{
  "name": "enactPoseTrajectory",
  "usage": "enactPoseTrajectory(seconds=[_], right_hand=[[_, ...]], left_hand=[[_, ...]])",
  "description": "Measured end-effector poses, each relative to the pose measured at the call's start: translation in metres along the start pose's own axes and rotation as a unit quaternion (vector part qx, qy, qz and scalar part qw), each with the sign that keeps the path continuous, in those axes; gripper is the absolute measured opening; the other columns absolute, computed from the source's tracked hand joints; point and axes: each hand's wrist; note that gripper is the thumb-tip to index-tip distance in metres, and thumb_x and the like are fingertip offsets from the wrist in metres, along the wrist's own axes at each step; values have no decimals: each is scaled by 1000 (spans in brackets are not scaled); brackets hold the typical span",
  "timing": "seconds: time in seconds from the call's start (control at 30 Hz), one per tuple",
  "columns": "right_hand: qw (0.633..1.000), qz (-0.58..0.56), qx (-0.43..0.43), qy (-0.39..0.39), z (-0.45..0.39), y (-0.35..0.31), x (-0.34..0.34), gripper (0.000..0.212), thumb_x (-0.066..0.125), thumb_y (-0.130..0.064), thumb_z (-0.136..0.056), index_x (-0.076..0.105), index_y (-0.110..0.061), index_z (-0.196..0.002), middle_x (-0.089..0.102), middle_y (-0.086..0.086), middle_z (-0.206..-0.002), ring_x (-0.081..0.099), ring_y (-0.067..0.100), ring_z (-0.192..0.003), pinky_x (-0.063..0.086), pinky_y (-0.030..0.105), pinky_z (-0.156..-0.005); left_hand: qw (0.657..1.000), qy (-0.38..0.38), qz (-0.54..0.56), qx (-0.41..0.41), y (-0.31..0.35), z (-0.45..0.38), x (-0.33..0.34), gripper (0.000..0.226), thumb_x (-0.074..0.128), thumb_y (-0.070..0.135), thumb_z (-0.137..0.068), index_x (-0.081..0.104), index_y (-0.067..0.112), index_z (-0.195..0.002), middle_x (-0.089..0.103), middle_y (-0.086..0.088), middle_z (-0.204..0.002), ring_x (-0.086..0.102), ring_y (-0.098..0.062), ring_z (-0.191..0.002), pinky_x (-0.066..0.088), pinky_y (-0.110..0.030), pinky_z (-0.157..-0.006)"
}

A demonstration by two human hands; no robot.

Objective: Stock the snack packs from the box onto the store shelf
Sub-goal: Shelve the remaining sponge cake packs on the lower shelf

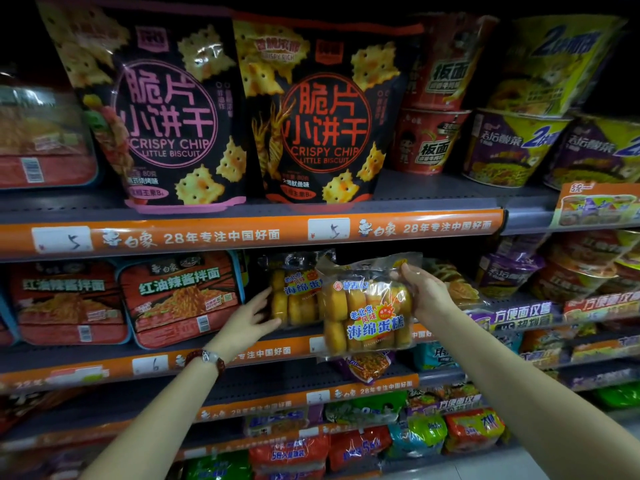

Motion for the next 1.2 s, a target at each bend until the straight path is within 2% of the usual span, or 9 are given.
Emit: enactPoseTrajectory(seconds=[0.1, 0.23, 0.43, 0.57, 0.7, 0.8, 0.97, 1.07, 1.2], right_hand=[[1000, 1, 14, 2, -3, -5, 5, 7, 62, -12, -90, 64, -6, -92, 72, 2, -68, 69, 17, -59, 53, 32, -61], [997, 23, 78, -5, -9, -12, 20, 13, 61, -17, -91, 64, -8, -82, 72, 1, -64, 67, 19, -57, 52, 33, -62], [987, 49, 153, -16, -12, -13, 49, 21, 57, -24, -94, 62, -10, -78, 71, -1, -57, 68, 18, -49, 48, 32, -59], [978, 68, 195, -3, -14, -21, 72, 31, 50, -28, -98, 60, -9, -76, 64, 4, -46, 62, 19, -40, 41, 36, -59], [991, 50, 126, 18, -21, -9, 86, 15, 53, -17, -94, 62, -9, -102, 68, 11, -96, 63, 27, -78, 53, 42, -72], [996, 35, 79, 31, -23, 10, 84, 9, 59, -6, -89, 67, -9, -91, 68, 15, -95, 64, 33, -88, 52, 51, -91], [999, 12, 42, 33, -2, 21, 78, 7, 59, -6, -92, 66, -5, -91, 69, 16, -88, 65, 34, -84, 54, 47, -84], [998, -29, 13, 46, 1, 17, 66, 10, 60, -6, -92, 65, -2, -99, 70, 16, -90, 65, 37, -95, 52, 51, -91], [995, -54, -45, 76, -1, -5, 45, 7, 60, -7, -91, 66, -8, -95, 72, 9, -84, 67, 27, -84, 54, 42, -84]], left_hand=[[997, 12, -68, 29, -8, 10, -2, 85, 73, 31, -80, 24, 27, -149, 40, -9, -147, 44, -21, -132, 40, -25, -103], [980, 28, -177, 85, -22, 21, -4, 84, 78, 24, -76, 32, 26, -146, 51, -4, -138, 49, -9, -124, 38, -15, -101], [952, 80, -265, 133, -35, 25, 3, 56, 72, 22, -82, 52, 19, -134, 49, 2, -139, 46, -11, -128, 22, -10, -104], [948, 79, -268, 151, -39, 22, 2, 39, 73, 25, -81, 66, 19, -119, 53, 8, -129, 52, -10, -121, 30, -10, -99], [944, 84, -276, 156, -43, 21, 3, 39, 73, 24, -81, 66, 21, -119, 53, 8, -133, 51, -8, -122, 30, -11, -101], [942, 95, -281, 155, -45, 19, 4, 38, 72, 21, -81, 66, 19, -119, 52, 7, -135, 50, -9, -124, 27, -10, -101], [943, 91, -284, 144, -44, 20, 3, 40, 74, 23, -78, 67, 19, -118, 54, 5, -134, 52, -12, -122, 31, -14, -101], [943, 93, -285, 143, -44, 21, 3, 39, 74, 24, -79, 67, 20, -117, 54, 5, -134, 51, -10, -122, 30, -15, -102], [944, 96, -277, 148, -42, 21, 4, 37, 74, 22, -80, 67, 22, -117, 52, 8, -133, 47, -4, -119, 28, -14, -101]])
Point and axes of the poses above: each hand's wrist, its own z-axis away from the middle knuckle, its own x-axis out of the palm, y = z × x
